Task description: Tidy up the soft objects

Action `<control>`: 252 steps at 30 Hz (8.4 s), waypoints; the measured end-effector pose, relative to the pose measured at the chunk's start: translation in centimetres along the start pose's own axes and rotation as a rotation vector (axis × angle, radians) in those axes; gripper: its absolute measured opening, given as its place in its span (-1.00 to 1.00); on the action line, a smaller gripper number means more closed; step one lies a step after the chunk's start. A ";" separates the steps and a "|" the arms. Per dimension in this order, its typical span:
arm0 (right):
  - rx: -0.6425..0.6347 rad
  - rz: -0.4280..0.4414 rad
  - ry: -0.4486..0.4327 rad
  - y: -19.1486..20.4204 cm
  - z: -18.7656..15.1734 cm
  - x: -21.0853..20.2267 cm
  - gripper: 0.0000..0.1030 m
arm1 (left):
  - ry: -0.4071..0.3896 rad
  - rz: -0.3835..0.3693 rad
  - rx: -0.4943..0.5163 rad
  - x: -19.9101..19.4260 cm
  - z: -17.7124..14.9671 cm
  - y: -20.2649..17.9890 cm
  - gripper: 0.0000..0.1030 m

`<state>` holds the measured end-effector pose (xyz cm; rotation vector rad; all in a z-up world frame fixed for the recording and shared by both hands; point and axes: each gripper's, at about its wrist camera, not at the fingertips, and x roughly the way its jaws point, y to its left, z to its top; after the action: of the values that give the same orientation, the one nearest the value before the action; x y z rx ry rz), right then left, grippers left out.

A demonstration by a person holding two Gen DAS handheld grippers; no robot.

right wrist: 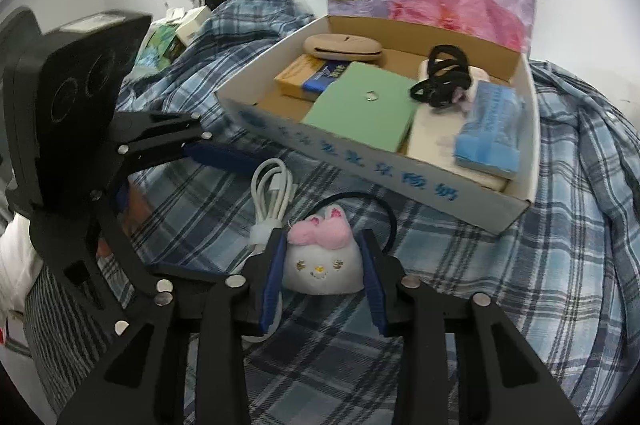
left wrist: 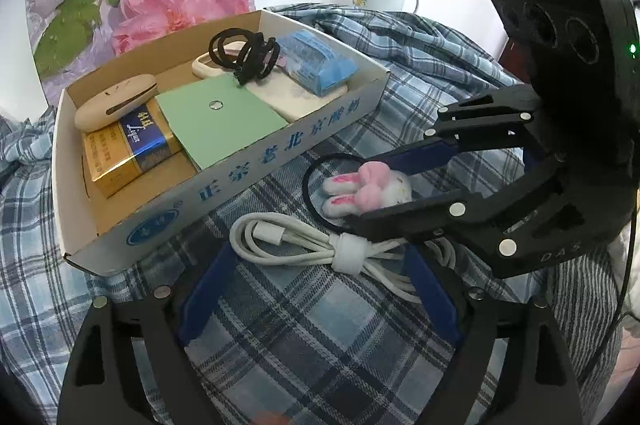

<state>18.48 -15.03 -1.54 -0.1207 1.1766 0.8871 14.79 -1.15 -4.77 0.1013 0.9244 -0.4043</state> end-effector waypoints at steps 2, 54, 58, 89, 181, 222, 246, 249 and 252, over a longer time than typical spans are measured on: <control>0.001 0.016 0.004 -0.1 -0.1 -0.1 -0.33 | 0.003 0.002 0.013 0.0 0.0 -0.2 0.74; 0.217 0.053 -0.259 -4.6 -0.2 -7.0 -0.30 | 0.010 -0.062 -0.393 -1.4 0.6 -1.8 -0.25; 0.219 0.072 -0.259 -4.5 -0.2 -7.0 -0.30 | 0.030 0.011 -0.334 -1.0 0.8 -3.4 -0.29; 0.135 0.014 -0.421 -2.2 0.9 -12.0 -0.29 | -0.090 0.150 -0.240 -4.1 1.9 -6.5 -0.61; 0.161 -0.111 -0.487 -5.3 12.1 -5.7 -0.29 | -0.282 0.317 -0.265 -4.1 14.1 5.9 -0.61; 0.290 -0.184 -0.340 -8.7 11.2 -1.6 1.00 | -0.207 0.400 -0.396 -0.7 12.0 10.6 1.00; 0.215 -0.227 -0.394 -7.1 12.1 -4.3 1.00 | -0.328 0.445 -0.326 -4.3 13.1 9.0 0.99; 0.192 -0.225 -0.422 -6.4 12.5 -5.7 1.00 | -0.381 0.448 -0.291 -5.8 13.4 8.1 0.99; 0.168 -0.244 -0.450 -5.4 12.9 -7.1 1.00 | -0.421 0.462 -0.269 -7.3 13.7 7.1 0.99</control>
<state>30.99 -15.84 7.88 0.0704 0.7897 0.5582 23.98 4.07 8.68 -0.0182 0.5087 0.1295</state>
